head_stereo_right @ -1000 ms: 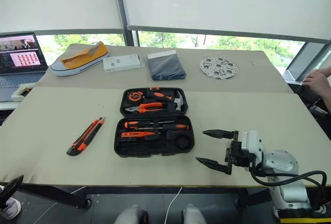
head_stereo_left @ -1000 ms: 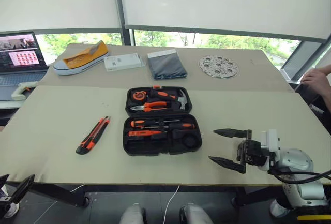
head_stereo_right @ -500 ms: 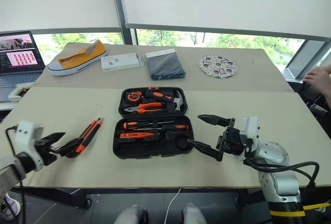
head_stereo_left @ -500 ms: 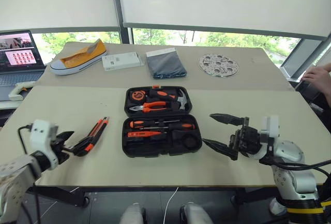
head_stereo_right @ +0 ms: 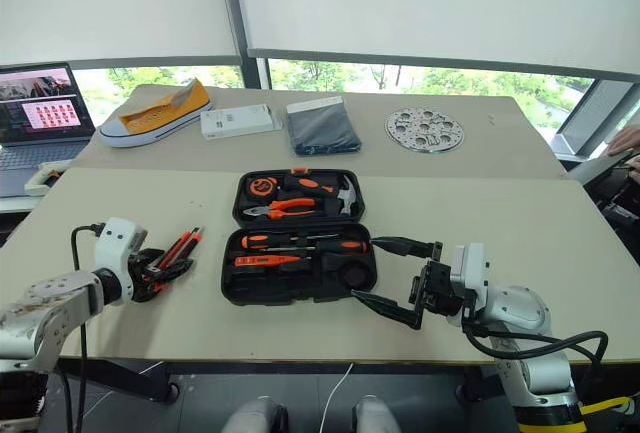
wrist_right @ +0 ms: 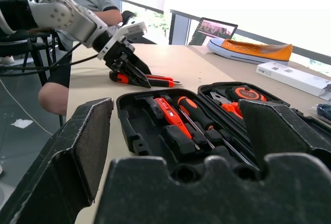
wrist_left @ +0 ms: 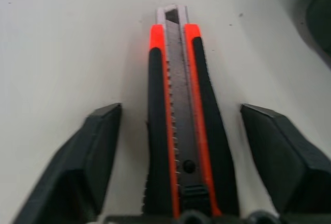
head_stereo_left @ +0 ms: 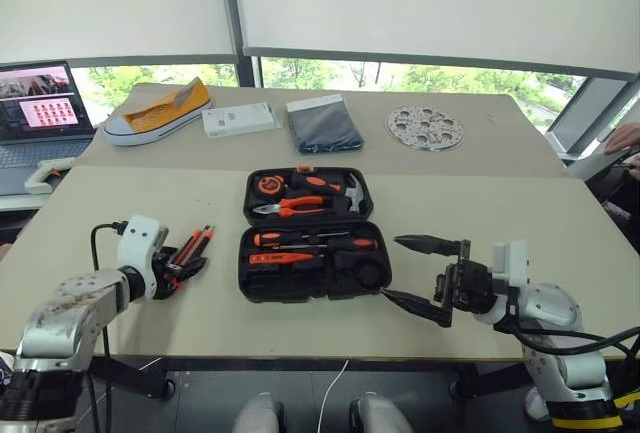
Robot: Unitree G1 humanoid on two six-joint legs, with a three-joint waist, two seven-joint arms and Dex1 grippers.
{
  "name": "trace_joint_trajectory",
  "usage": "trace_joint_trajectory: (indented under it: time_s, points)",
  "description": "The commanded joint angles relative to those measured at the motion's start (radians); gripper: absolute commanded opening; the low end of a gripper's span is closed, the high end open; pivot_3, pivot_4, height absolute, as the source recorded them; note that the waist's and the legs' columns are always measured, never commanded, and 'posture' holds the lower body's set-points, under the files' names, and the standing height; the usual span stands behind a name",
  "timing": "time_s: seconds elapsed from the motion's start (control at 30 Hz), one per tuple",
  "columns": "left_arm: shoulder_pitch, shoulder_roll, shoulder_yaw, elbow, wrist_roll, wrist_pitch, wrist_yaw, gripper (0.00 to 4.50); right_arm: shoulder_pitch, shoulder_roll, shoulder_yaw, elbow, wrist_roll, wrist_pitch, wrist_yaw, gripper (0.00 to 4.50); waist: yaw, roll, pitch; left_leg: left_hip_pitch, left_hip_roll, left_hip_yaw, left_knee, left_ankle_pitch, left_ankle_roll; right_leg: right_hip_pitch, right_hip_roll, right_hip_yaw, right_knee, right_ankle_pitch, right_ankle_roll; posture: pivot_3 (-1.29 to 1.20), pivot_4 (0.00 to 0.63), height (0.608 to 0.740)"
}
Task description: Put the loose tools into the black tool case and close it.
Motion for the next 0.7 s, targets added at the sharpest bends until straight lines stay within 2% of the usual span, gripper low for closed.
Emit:
trace_joint_trajectory:
  time_s: [0.03,0.07,0.17,0.27,0.33,0.4,0.5,0.57,0.7]
  points:
    - [0.047,0.027,-0.014,0.028,0.022,0.005,-0.055,1.89,-0.012,-0.02,-0.017,-0.042,0.017,0.002,-0.002,4.5,-0.001,0.0,0.0,0.0,0.0,0.0,0.0,0.0,0.0,0.0,0.0,0.0,0.0,0.0,0.0,0.0,0.15,0.74]
    - [0.051,0.037,-0.003,0.028,0.018,-0.009,-0.078,1.65,-0.013,-0.026,-0.023,-0.042,0.02,0.003,0.0,4.5,-0.003,0.001,0.0,0.0,0.0,0.0,0.0,0.0,0.0,0.0,0.0,0.0,0.0,0.0,0.0,0.0,0.15,0.74]
    - [0.026,0.052,0.044,0.052,-0.013,-0.083,-0.164,1.62,-0.006,-0.045,-0.043,-0.026,0.021,-0.01,0.011,4.5,-0.008,0.001,0.0,-0.001,0.0,0.0,0.0,0.0,0.0,-0.001,0.0,0.0,0.0,0.0,-0.001,0.0,0.15,0.74]
    - [-0.022,0.047,0.11,0.04,-0.122,-0.163,-0.336,1.62,0.008,-0.058,-0.058,-0.027,0.033,-0.012,0.019,4.5,-0.007,-0.001,0.001,-0.003,0.0,0.001,0.0,0.0,0.0,-0.002,0.0,0.0,0.0,0.0,-0.001,0.0,0.15,0.74]
    - [-0.053,0.068,0.097,0.005,-0.169,-0.226,-0.485,1.62,0.013,-0.066,-0.063,-0.027,0.039,-0.011,0.031,4.5,-0.002,-0.003,0.002,-0.005,0.0,0.0,0.0,0.0,0.0,-0.004,0.0,-0.001,-0.001,0.0,-0.001,0.0,0.15,0.74]
    - [-0.099,0.084,0.029,-0.043,-0.188,-0.238,-0.592,1.62,0.015,-0.083,-0.063,-0.018,0.027,-0.02,0.056,4.5,0.006,-0.004,0.002,-0.007,0.0,0.0,0.001,0.0,0.0,-0.004,0.0,-0.002,-0.001,0.0,0.0,0.0,0.15,0.74]
    - [-0.161,0.1,-0.14,-0.119,-0.123,-0.292,-0.724,1.62,0.004,-0.105,-0.095,0.014,0.017,-0.03,0.06,4.5,0.005,-0.004,0.002,-0.007,-0.002,0.0,0.001,0.0,0.0,-0.002,-0.002,-0.002,-0.002,0.0,0.001,0.0,0.15,0.74]
    - [-0.188,0.099,-0.208,-0.132,-0.084,-0.328,-0.763,1.62,0.0,-0.114,-0.113,0.027,0.013,-0.033,0.054,4.5,0.003,-0.003,0.002,-0.007,-0.003,0.001,0.001,0.0,0.0,-0.002,-0.002,-0.001,-0.004,0.0,0.002,0.0,0.15,0.74]
    - [-0.31,-0.031,-0.352,-0.105,0.007,-0.344,-0.695,1.62,0.036,-0.149,-0.144,0.019,0.004,-0.018,0.05,4.5,0.003,-0.004,0.003,-0.008,-0.002,-0.001,0.001,0.0,0.001,-0.002,0.002,0.0,-0.003,0.0,0.003,0.0,0.15,0.74]
